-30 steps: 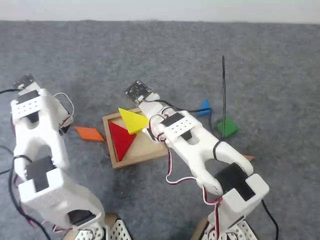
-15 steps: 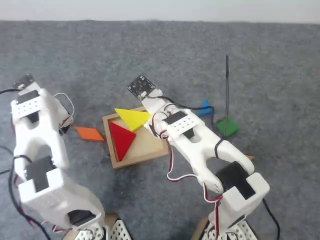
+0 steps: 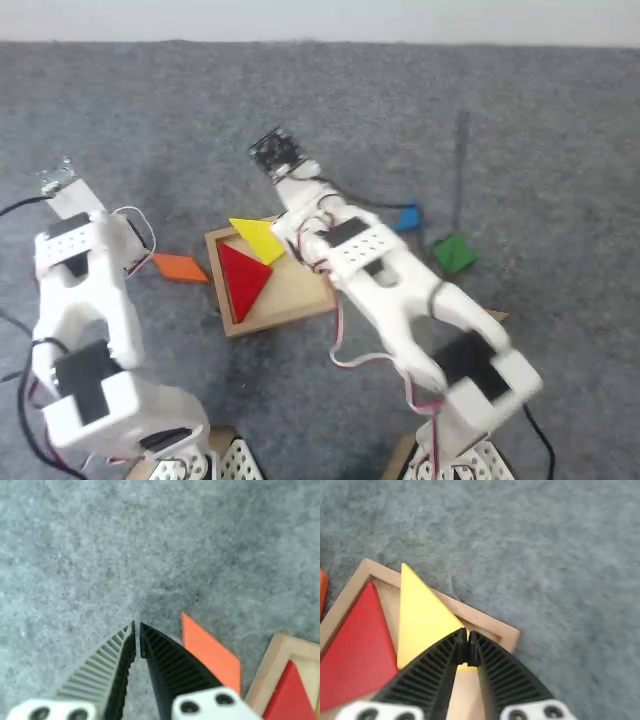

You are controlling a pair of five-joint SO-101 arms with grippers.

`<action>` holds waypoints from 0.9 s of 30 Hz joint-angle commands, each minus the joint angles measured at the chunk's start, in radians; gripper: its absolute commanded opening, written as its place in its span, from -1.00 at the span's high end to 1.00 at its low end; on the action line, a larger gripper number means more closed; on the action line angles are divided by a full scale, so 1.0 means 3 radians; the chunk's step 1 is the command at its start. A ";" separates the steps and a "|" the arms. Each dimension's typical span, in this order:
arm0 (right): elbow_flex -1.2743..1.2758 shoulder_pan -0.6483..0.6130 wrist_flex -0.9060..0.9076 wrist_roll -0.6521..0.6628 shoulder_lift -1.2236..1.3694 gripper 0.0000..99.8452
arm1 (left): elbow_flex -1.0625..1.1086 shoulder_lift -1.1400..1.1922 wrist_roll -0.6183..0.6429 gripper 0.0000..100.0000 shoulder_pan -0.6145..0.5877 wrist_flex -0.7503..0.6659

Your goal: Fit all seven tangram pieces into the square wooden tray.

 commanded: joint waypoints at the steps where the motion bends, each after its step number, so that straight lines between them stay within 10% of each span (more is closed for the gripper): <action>1: -0.0716 -0.0130 -0.0120 -0.0056 0.0468 0.98 | 0.0049 -0.0251 -0.0169 0.98 0.0102 -0.0102; 27: -0.1949 -0.0243 0.1389 0.0583 0.0995 0.98 | 0.0059 -0.0261 -0.0169 0.98 0.0102 -0.0128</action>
